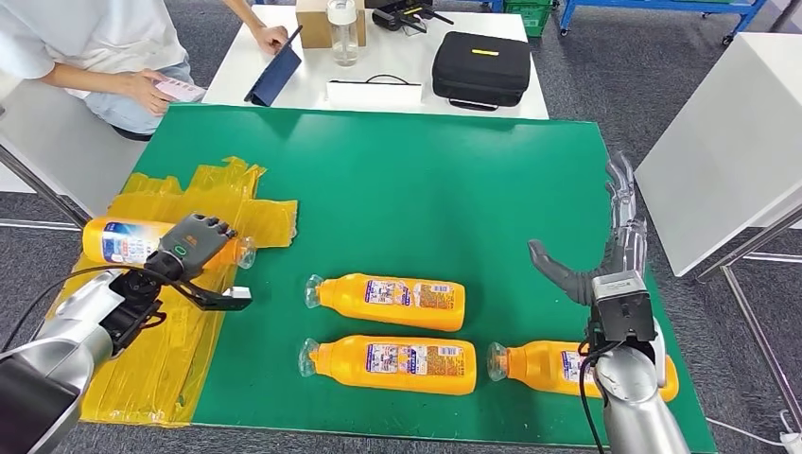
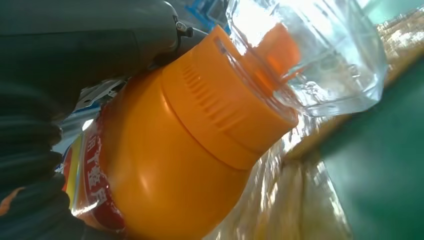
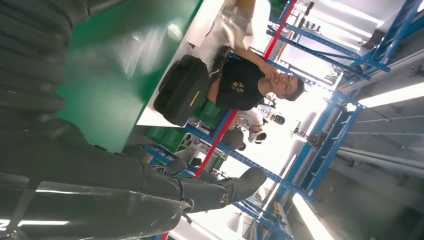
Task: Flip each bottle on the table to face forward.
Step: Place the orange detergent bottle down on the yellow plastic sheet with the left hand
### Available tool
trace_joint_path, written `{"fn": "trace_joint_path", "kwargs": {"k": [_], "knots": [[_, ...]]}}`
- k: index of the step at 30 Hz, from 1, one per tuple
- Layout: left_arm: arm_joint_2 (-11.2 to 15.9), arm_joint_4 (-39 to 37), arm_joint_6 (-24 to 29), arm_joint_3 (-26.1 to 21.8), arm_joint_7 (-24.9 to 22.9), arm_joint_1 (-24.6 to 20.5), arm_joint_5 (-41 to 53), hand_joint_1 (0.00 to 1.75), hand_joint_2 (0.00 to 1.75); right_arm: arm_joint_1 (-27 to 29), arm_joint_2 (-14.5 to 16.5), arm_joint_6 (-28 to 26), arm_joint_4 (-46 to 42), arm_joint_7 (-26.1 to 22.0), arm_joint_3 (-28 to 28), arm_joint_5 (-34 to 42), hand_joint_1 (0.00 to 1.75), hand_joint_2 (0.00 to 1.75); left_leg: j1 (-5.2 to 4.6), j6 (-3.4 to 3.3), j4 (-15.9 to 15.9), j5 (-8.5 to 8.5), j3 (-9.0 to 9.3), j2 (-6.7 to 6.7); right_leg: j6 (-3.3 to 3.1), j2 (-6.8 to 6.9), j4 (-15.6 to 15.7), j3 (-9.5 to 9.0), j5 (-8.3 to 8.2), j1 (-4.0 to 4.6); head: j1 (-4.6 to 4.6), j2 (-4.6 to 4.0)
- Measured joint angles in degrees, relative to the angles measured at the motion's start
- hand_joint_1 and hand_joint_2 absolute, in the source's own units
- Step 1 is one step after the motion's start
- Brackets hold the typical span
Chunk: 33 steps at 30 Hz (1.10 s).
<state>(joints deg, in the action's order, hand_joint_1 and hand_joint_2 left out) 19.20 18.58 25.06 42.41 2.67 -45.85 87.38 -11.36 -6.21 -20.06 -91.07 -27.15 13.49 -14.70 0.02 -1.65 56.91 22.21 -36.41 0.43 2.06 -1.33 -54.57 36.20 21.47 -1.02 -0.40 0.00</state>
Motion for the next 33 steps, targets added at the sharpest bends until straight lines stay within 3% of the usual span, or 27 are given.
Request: {"fn": "trace_joint_path", "kwargs": {"k": [7,8,11,12,24,29,33], "knots": [[-0.12,-0.31,1.21,-3.0,1.04,0.92,-1.69,1.75,1.75,0.39,0.03,0.0,0.38,1.14,0.19,-2.23,0.0,1.75,0.0,0.01,0.0,-0.01,0.0,-0.03,0.0,0.03,0.0,-0.01,0.0,0.0,-0.01,0.0],[-0.14,-0.33,1.21,-3.22,1.06,0.97,-1.7,1.51,1.75,0.4,0.03,0.0,0.39,1.17,0.2,-2.26,0.0,1.75,0.0,0.01,0.0,-0.02,0.0,-0.03,0.0,0.03,0.0,-0.01,0.0,0.0,0.0,0.0],[-0.19,-0.39,1.27,-3.71,1.13,1.08,-1.78,0.21,1.75,0.4,0.03,0.01,0.46,1.24,0.23,-2.38,0.0,1.75,0.0,0.02,0.0,-0.05,0.0,-0.03,0.0,0.03,0.0,-0.01,-0.01,0.0,0.0,0.0],[-0.21,-0.4,1.43,-3.87,1.25,1.16,-1.95,0.0,1.75,0.4,0.03,0.09,0.5,1.43,0.23,-2.71,0.0,1.75,0.0,0.02,0.0,-0.05,0.0,-0.03,0.0,0.03,0.0,-0.01,-0.01,0.0,-0.01,0.0],[-3.9,-0.07,5.71,-13.33,9.59,2.34,-10.21,0.0,1.75,1.8,-1.62,5.41,0.52,6.53,1.57,-14.78,0.0,1.75,-0.04,-0.01,0.01,-0.08,-0.01,-0.07,0.01,0.1,0.01,0.0,-0.01,-0.02,-0.01,0.0],[-6.55,1.61,5.59,-21.08,18.54,2.21,-19.4,0.0,1.75,2.08,-2.68,8.09,0.52,8.07,2.01,-17.78,0.0,1.75,-0.05,-0.01,0.01,-0.08,-0.01,-0.07,0.01,0.1,0.01,0.0,-0.02,-0.02,0.0,0.0],[-8.79,3.63,1.22,-28.14,28.03,2.06,-29.92,0.0,1.75,1.86,-3.23,9.89,0.83,8.22,2.76,-19.0,0.0,1.75,-0.04,-0.01,0.01,-0.08,-0.01,-0.06,0.02,0.1,0.0,-0.01,-0.02,-0.02,0.01,0.0]]}}
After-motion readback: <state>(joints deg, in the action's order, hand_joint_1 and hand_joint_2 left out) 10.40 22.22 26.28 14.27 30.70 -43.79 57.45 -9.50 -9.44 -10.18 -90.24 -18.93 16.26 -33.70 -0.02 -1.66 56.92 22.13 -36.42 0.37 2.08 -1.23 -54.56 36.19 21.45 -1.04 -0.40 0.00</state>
